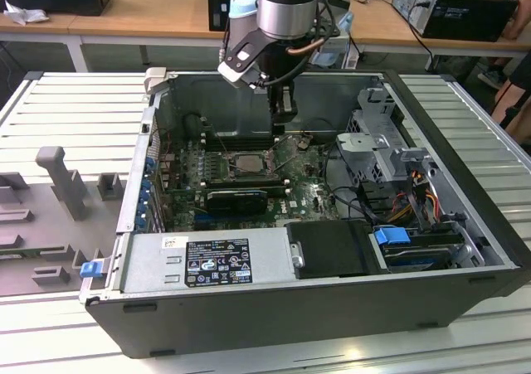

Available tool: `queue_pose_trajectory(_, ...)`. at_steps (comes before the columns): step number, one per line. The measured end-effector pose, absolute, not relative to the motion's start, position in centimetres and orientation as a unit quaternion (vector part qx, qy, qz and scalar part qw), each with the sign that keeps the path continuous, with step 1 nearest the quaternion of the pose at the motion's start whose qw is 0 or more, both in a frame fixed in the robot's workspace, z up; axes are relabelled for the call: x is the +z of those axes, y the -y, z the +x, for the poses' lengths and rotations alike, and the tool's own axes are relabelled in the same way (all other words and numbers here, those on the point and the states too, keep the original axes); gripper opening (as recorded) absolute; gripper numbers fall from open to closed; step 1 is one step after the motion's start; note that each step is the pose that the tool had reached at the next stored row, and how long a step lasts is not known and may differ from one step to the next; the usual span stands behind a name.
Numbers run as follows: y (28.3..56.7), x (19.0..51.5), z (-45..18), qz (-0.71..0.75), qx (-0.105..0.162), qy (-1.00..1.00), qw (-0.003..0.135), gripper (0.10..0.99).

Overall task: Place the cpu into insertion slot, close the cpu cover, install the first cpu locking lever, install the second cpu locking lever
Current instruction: 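Close the cpu cover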

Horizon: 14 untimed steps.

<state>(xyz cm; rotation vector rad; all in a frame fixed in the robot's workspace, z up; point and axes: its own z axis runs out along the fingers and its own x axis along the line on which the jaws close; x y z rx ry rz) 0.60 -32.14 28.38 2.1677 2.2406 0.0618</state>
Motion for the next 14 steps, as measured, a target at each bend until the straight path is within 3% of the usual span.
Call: queue_pose_trajectory(14, 32.16, 28.18, 1.70, 0.695, 0.020, -0.718, 0.012, 0.106)
